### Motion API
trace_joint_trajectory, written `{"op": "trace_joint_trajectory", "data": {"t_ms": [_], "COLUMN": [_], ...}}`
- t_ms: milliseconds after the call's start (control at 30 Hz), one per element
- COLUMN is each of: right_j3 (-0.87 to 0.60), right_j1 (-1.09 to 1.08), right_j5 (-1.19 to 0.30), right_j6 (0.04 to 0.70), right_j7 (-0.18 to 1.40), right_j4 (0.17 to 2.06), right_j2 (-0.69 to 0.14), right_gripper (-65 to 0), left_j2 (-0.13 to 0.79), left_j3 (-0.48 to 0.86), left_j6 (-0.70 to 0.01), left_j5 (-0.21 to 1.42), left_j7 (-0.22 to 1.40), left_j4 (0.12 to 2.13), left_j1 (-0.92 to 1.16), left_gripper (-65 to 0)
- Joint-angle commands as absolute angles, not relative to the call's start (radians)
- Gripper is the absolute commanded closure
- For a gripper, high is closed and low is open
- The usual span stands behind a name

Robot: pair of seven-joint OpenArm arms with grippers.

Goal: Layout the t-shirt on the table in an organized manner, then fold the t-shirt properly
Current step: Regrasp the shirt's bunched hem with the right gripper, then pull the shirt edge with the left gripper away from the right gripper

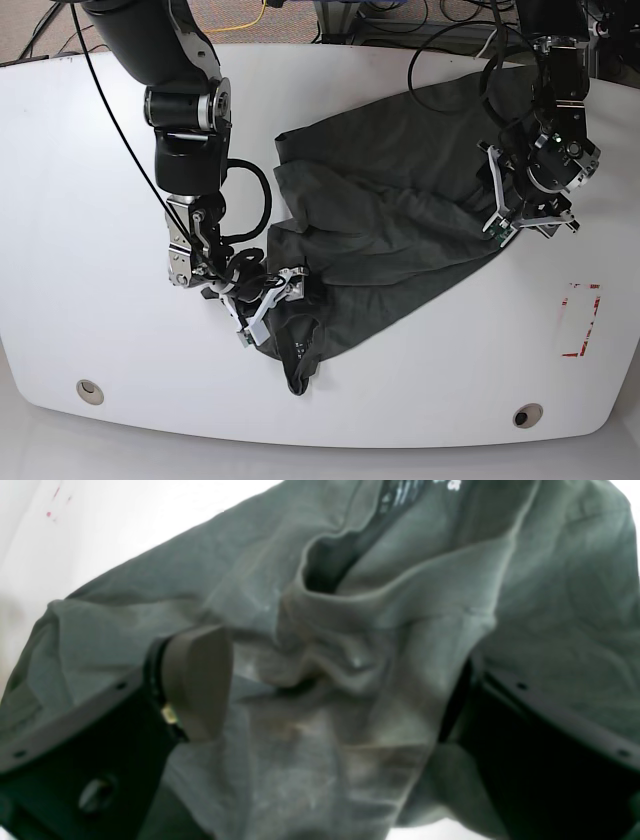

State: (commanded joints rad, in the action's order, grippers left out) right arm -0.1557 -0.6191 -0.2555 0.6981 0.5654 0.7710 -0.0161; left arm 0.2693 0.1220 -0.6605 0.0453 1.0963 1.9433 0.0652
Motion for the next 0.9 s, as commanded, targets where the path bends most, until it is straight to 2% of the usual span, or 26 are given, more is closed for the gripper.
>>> {"op": "trace_joint_trajectory", "data": {"t_ms": [33, 100, 133, 167, 267, 400, 600, 733, 900], "right_j3": [-0.156, -0.154, -0.153, -0.153, -0.151, -0.151, -0.15, -0.15, -0.15], "right_j1": [-0.621, -0.622, -0.622, -0.624, -0.624, -0.625, -0.61, -0.588, -0.576], "right_j5": [-0.255, -0.255, -0.255, -0.255, -0.249, -0.254, -0.249, -0.249, -0.248], "right_j6": [0.698, 0.698, 0.698, 0.698, 0.698, 0.698, 0.698, 0.698, 0.698], "right_j7": [0.565, 0.565, 0.565, 0.565, 0.568, 0.601, 0.661, 0.73, 0.782], "right_j4": [0.771, 0.771, 0.771, 0.771, 0.771, 0.773, 0.889, 1.006, 1.081], "right_j2": [-0.016, -0.016, -0.016, -0.016, -0.015, -0.015, -0.015, -0.013, -0.013], "right_gripper": [-40.1, -25.8, -21.7, -11.9, 0.0, -0.8, 0.0, 0.0, 0.0], "left_j2": [0.269, 0.269, 0.269, 0.269, 0.269, 0.271, 0.242, 0.209, 0.209], "left_j3": [0.122, 0.122, 0.122, 0.122, 0.105, 0.09, 0.16, 0.309, 0.455], "left_j6": [-0.661, -0.661, -0.661, -0.661, -0.662, -0.696, -0.698, -0.698, -0.698], "left_j5": [0.045, 0.045, 0.045, 0.045, 0.045, 0.047, 0.093, 0.188, 0.26], "left_j7": [1.096, 1.096, 1.096, 1.096, 1.096, 1.099, 1.153, 1.228, 1.236], "left_j4": [1.943, 1.942, 1.942, 1.942, 1.942, 1.942, 1.946, 1.949, 1.949], "left_j1": [0.065, 0.065, 0.065, 0.068, 0.07, 0.088, 0.128, 0.17, 0.214], "left_gripper": [-37.9, -37.9, -37.9, -37.9, -37.9, -37.9, -37.9, -37.9, -38.2]}}
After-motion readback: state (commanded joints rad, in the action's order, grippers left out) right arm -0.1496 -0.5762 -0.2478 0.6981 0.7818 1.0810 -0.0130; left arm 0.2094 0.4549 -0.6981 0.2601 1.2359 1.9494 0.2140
